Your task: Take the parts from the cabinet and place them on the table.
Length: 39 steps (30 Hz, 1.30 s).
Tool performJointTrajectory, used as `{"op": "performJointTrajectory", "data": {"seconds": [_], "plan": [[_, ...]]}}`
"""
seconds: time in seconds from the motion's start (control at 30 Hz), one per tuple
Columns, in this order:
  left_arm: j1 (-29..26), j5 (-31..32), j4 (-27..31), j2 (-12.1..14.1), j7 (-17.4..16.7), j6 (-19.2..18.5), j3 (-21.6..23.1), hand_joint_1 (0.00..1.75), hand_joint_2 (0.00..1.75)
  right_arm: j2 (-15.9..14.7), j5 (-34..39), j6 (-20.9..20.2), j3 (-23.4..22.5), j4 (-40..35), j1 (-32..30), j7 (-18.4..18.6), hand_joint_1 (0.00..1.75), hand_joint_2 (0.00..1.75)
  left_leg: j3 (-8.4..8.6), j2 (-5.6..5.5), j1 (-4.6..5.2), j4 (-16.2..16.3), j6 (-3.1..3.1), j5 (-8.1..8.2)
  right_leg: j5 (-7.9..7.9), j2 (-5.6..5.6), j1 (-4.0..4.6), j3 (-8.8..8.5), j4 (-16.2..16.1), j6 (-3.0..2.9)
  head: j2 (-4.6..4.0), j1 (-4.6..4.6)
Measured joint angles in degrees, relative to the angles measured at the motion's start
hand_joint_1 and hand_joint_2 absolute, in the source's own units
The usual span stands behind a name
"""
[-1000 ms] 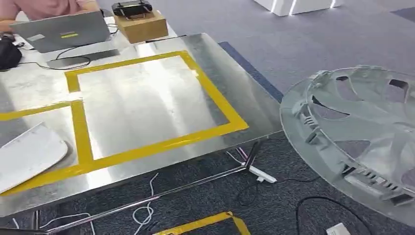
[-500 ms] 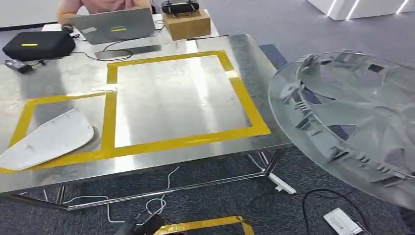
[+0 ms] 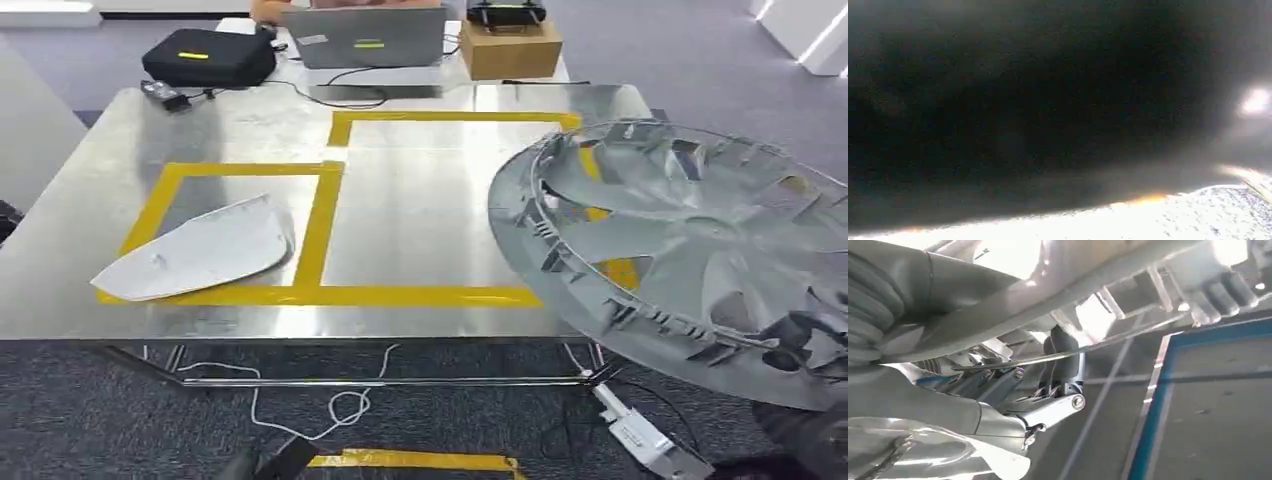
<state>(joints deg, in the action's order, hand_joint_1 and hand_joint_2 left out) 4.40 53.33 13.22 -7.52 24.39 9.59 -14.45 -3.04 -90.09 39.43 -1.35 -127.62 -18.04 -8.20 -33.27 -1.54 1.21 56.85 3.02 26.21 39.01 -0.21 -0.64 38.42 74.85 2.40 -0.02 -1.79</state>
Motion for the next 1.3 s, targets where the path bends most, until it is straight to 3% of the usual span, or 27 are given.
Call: {"op": "performJointTrajectory", "data": {"seconds": [0.03, 0.07, 0.1, 0.13, 0.17, 0.2, 0.3, 0.33, 0.37, 0.4, 0.47, 0.5, 0.53, 0.57, 0.63, 0.67, 0.73, 0.77, 1.3], "plan": [[-0.13, 0.0, 0.0, 0.37, 0.31, -0.26, 0.0, 0.0, 0.0, -0.17, 0.0, 0.0, 0.59, 0.83, 0.14, -0.07, 1.75, 1.75, 0.1, -0.85, -0.06, 0.03, -0.04, 0.02, -1.52, 0.0, -0.06, 0.21, -0.76, 0.1, 0.0, 0.02], [-0.21, 0.0, 0.0, 0.65, 0.52, -0.39, -0.02, 0.0, 0.0, -0.35, 0.0, 0.0, 1.09, 1.48, 0.21, -0.06, 1.75, 1.75, 0.23, -1.82, -0.15, 0.09, -0.14, 0.09, -4.24, 0.04, -0.2, -0.92, -4.06, 0.19, 0.02, 0.0], [-0.29, 0.0, 0.0, 0.81, 0.79, -0.39, -0.02, 0.0, 0.0, -0.5, 0.0, 0.0, 1.46, 1.97, 0.37, -0.06, 1.75, 1.75, 0.42, -2.74, -0.28, 0.21, -0.34, 0.21, -7.31, 0.44, -0.45, -2.97, -8.96, 0.34, 0.02, 0.0], [-0.32, -0.02, 0.0, 0.98, 0.89, -0.39, -0.02, 0.0, 0.0, -0.59, 0.0, 0.0, 1.81, 2.53, 0.63, -0.04, 1.75, 1.75, 0.54, -3.56, -0.35, 0.46, -0.71, 0.46, -10.09, 1.9, -0.89, -5.25, -14.22, 0.62, 0.02, 0.02], [-0.35, -0.02, 0.0, 1.33, 0.94, -0.37, -0.02, 0.0, 0.0, -0.61, 0.0, 0.0, 2.12, 3.26, 1.03, -0.04, 1.75, 1.75, 0.25, -4.18, -0.25, 0.66, -1.12, 0.52, -8.96, 4.99, -1.19, -5.88, -15.4, 0.79, 0.02, 0.13], [-0.36, -0.02, 0.0, 1.44, 1.0, -0.39, -0.02, 0.0, 0.0, -0.63, 0.0, 0.0, 2.38, 3.6, 1.08, -0.04, 1.75, 1.75, -0.42, -4.9, -0.21, 1.46, -1.34, 0.55, -8.83, 5.01, -1.22, -6.95, -16.73, 0.27, 0.0, 0.02], [-1.16, -0.02, -0.02, 1.92, 1.16, -0.39, -0.02, 0.0, 0.0, -0.89, 0.0, 0.0, 3.01, 4.54, 1.41, -0.02, 1.75, 1.75, -1.0, -6.73, -0.65, 1.26, -2.18, 0.13, -8.94, 3.35, -0.72, -6.71, -16.36, -0.69, 0.02, 0.02], [-1.3, -0.02, -0.02, 2.25, 1.18, -0.3, -0.02, 0.0, 0.0, -0.9, 0.0, 0.0, 3.19, 4.7, 1.51, 0.07, 1.75, 1.75, -1.13, -5.78, -0.69, 1.58, -2.48, 0.68, -9.08, 2.54, -1.0, -6.98, -16.7, -1.23, 0.02, 0.07], [-1.29, -0.04, -0.02, 2.16, 1.38, -0.13, -0.02, 0.0, 0.0, -0.9, 0.26, -0.02, 3.28, 4.83, 1.56, 0.18, 1.75, 1.75, -1.77, -2.33, -0.3, 3.08, -2.83, 1.68, -8.96, 1.9, -0.9, -7.16, -16.75, -1.66, 0.02, -0.29], [-1.14, -0.11, -0.02, 2.21, 1.57, 0.02, 0.0, 0.0, 0.0, -1.02, 0.87, -0.04, 3.3, 4.89, 1.54, 0.42, 1.75, 1.75, -3.53, -0.26, -0.43, 6.65, -3.16, 3.61, -8.83, 1.0, -0.67, -7.27, -16.75, -2.02, 0.0, -0.7], [-1.1, -0.22, -0.02, 2.32, 1.59, 0.02, 0.0, 0.0, 0.0, -1.09, 0.46, -0.02, 3.67, 5.53, 1.62, 0.88, 1.75, 1.75, -8.27, 0.97, -0.74, 16.21, -3.37, 7.51, -8.54, -0.41, -0.34, -7.46, -16.75, -2.39, 0.02, -0.61], [-1.22, -0.22, -0.04, 2.32, 1.59, 0.02, 0.0, 0.0, 0.0, -1.09, 0.57, -0.02, 3.93, 6.05, 1.56, 1.0, 1.75, 1.75, -9.9, 1.03, -0.86, 19.28, -3.38, 8.16, -8.41, -0.84, -0.24, -7.52, -16.74, -2.46, 0.02, -0.63], [-1.41, -0.33, -0.04, 2.38, 1.59, 0.07, 0.0, 0.0, 0.0, -1.09, 1.36, -0.02, 4.24, 6.64, 1.44, 1.91, 1.75, 1.75, -10.06, 1.04, -0.86, 19.28, -3.29, 7.31, -8.3, -1.22, -0.17, -7.64, -16.74, -2.47, 0.02, -0.61], [-1.59, -0.44, -0.04, 2.56, 1.59, 0.15, -0.02, 0.0, 0.0, -1.25, 2.06, -0.02, 4.85, 7.41, 1.41, 3.28, 1.75, 1.75, -9.01, 1.05, -0.85, 17.08, -3.09, 5.4, -8.19, -1.45, -0.05, -7.78, -16.74, -2.47, 0.0, -0.63], [-1.75, -0.63, -0.04, 2.97, 1.62, 0.24, -0.02, 0.0, 0.0, -1.75, 2.69, -0.02, 6.57, 8.69, 1.17, 6.07, 1.75, 1.75, -4.06, 1.11, -0.56, 7.14, -2.24, -0.06, -7.79, -1.74, 0.06, -8.42, -16.75, -2.39, 0.0, -0.63], [-1.77, -0.66, -0.04, 3.17, 1.64, 0.24, -0.02, 0.0, 0.0, -1.81, 3.0, -0.02, 6.88, 9.11, 1.04, 6.65, 1.75, 1.75, -2.16, 1.49, -0.14, 3.43, -1.67, -0.65, -7.6, -1.9, 0.0, -8.57, -16.85, -2.27, 0.0, -0.57], [-1.65, -0.7, -0.04, 3.34, 1.68, 0.24, 0.0, 0.0, 0.0, -2.1, 2.93, 0.0, 7.52, 9.88, 0.81, 7.08, 1.75, 1.75, -1.31, 1.56, 0.03, 1.66, -1.56, 0.16, -7.39, -1.93, 0.32, -8.23, -16.53, -1.8, 0.0, -0.66], [-1.7, -0.72, -0.04, 3.32, 1.68, 0.24, 0.0, 0.0, 0.0, -2.38, 2.93, 0.0, 7.8, 10.14, 0.77, 7.19, 1.75, 1.75, -1.37, 1.53, -0.13, 1.56, -2.76, 0.16, -7.29, -1.89, 0.38, -8.15, -16.48, -1.96, 0.0, -0.44], [-0.81, -0.83, -0.04, 2.97, 2.21, -0.19, 0.04, 0.0, 0.0, -4.61, 1.31, 0.02, 10.4, 12.17, 0.39, 12.92, 1.75, 1.75, -1.34, 1.44, 0.01, 1.59, -2.01, 0.31, -7.71, -1.9, 0.14, -8.65, -17.51, -1.17, 0.0, -0.55]]}}
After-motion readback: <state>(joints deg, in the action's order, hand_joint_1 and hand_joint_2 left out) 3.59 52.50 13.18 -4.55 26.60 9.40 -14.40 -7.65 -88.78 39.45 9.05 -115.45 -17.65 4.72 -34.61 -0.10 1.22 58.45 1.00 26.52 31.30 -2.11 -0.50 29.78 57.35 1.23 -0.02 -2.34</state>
